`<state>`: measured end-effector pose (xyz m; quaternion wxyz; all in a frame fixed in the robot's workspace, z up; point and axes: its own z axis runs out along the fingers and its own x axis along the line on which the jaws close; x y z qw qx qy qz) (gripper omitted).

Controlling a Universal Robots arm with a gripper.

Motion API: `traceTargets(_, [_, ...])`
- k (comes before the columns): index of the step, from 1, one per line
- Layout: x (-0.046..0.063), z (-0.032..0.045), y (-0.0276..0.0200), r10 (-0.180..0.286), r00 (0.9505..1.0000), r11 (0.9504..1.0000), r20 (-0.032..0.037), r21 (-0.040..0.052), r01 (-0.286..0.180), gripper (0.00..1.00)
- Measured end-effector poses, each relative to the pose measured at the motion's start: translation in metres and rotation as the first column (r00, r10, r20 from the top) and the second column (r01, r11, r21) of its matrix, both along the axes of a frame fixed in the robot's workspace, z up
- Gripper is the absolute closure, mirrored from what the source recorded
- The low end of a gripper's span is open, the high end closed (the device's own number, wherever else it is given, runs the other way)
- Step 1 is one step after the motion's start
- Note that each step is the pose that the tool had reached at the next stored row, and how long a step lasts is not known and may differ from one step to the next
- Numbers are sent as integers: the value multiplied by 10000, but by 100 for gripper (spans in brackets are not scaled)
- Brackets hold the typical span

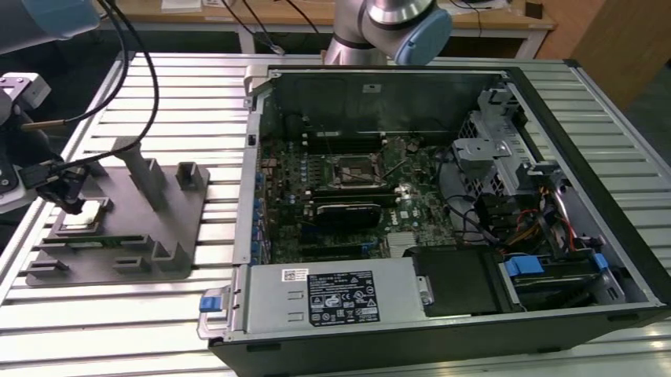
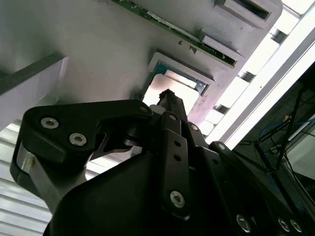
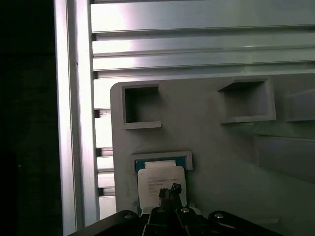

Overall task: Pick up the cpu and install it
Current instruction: 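Pick up the cpu and move it towards the insertion slot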

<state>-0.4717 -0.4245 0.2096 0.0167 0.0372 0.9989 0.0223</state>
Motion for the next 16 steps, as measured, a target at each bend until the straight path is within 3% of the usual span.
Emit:
traceTargets(9, [-19, -90, 1, 6, 10000, 10000, 15, 13, -6, 89])
traceTargets(16, [-19, -92, 0, 6, 10000, 10000, 13, 13, -6, 89])
